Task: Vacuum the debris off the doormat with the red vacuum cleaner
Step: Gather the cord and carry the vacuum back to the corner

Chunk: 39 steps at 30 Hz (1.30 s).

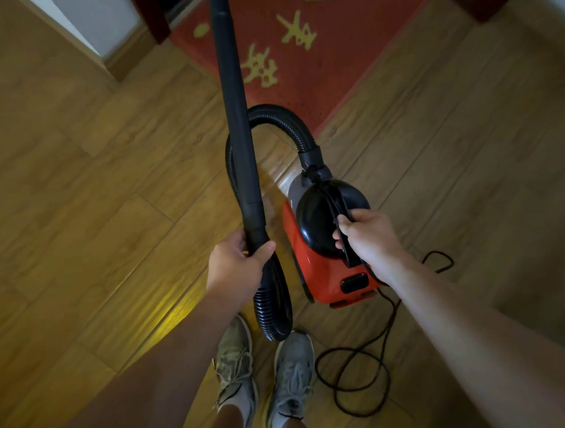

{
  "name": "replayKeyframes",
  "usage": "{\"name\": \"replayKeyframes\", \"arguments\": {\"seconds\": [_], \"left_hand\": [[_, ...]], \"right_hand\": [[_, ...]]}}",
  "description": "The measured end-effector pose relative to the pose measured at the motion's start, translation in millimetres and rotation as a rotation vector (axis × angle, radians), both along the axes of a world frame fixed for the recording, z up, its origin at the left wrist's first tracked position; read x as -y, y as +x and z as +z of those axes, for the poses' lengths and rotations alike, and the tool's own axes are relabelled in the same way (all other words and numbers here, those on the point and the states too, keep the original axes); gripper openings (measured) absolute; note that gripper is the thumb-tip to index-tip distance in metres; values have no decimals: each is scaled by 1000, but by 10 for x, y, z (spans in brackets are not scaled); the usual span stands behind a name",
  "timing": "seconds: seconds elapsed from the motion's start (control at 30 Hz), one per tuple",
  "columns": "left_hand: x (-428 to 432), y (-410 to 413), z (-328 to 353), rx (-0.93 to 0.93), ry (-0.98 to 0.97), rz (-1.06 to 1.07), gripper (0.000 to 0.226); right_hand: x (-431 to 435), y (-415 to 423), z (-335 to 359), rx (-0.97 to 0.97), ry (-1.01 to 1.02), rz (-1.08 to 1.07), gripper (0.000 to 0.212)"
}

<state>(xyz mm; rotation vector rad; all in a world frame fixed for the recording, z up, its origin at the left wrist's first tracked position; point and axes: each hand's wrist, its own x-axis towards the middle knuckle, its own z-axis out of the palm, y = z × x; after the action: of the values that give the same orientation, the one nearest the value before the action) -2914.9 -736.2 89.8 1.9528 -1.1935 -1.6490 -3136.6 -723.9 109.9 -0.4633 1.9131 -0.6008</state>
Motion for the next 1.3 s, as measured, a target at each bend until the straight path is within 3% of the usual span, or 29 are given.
{"name": "replayKeyframes", "arguments": {"seconds": [0.47,1.3], "left_hand": [[59,697,1304,-30,-92,126,12],[-603,2619,4655,118,-375,564,4]], "right_hand": [[241,688,1376,-18,-92,142,31],[329,2579,4655,-51,-397,563,25]]}}
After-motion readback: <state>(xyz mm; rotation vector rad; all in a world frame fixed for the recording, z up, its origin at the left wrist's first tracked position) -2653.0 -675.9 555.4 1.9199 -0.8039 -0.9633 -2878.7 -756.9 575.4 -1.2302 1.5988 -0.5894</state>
